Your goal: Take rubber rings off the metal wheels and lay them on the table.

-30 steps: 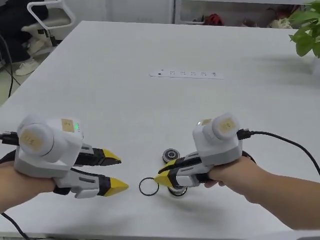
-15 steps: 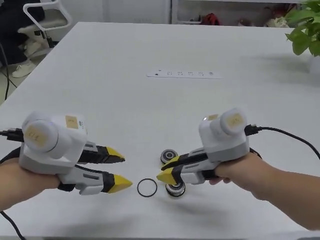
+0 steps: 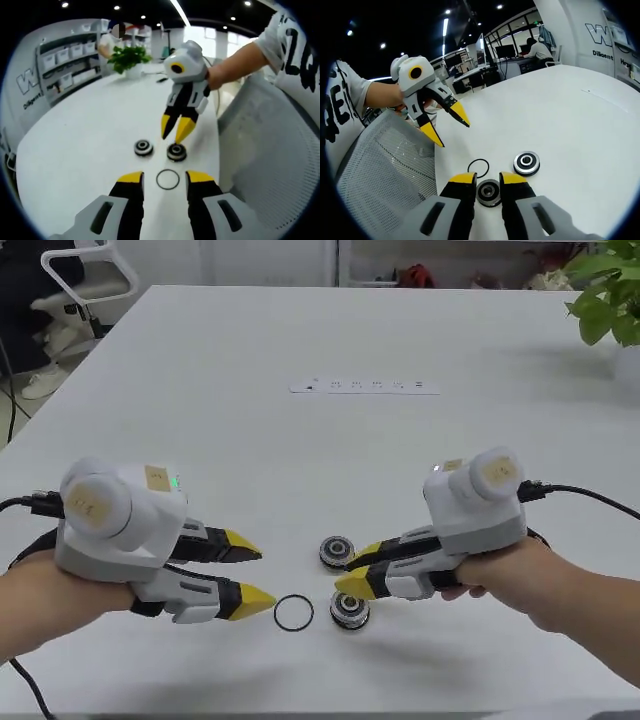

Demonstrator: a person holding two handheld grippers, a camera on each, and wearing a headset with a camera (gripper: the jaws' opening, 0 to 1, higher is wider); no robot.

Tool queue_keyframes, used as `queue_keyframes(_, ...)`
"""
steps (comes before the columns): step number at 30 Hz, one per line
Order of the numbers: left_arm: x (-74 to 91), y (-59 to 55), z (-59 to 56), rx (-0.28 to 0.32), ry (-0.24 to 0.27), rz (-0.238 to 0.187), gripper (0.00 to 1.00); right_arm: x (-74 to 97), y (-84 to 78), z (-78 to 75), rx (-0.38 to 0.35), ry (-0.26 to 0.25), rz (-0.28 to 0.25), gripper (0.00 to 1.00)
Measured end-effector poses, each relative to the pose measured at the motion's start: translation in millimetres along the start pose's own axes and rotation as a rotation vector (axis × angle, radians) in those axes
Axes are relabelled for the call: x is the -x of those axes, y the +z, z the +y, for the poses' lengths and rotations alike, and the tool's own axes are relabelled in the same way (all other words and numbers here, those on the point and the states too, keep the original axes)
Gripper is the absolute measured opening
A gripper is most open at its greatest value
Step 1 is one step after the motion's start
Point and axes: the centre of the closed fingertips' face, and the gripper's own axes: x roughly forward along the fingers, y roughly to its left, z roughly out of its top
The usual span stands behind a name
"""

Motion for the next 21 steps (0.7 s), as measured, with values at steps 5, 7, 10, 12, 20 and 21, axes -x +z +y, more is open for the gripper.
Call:
queue_keyframes(5, -6.3, 2.5, -0.3, -0.012, -0.008, 0.006, 0.33, 7.7, -6.0, -4.3, -0.007, -0.009, 0.000, 0.15)
queue_keyframes(7, -9.0, 5.0, -0.6, -0.014, -0.012, 0.003, 0.33, 9.7, -9.2, -6.7, -0.012, -0.015, 0.002, 0.15)
queue_keyframes(10, -13.2, 7.7, -2.4, -0.018, -0.020, 0.001, 0.33, 12.0, -12.5, -8.1, -0.020, -0.019, 0.002, 0.15)
queue_keyframes(12, -16.2, 8.7, -3.8, -0.021, -0.026, 0.002, 0.33, 13.2, -14.1, -9.5, -0.023, -0.020, 0.001, 0.15)
queue_keyframes(20, -27.1, 7.4, -8.3, -0.021, -0.045, 0.011, 0.33, 16.3, -20.4, -9.0, -0.037, -0.023, 0.000, 0.16)
queue_keyframes(21, -28.2, 6.9, -8.9, -0.021, -0.048, 0.013, 0.33, 16.3, -21.3, -8.6, -0.038, -0.021, 0.000, 0.16)
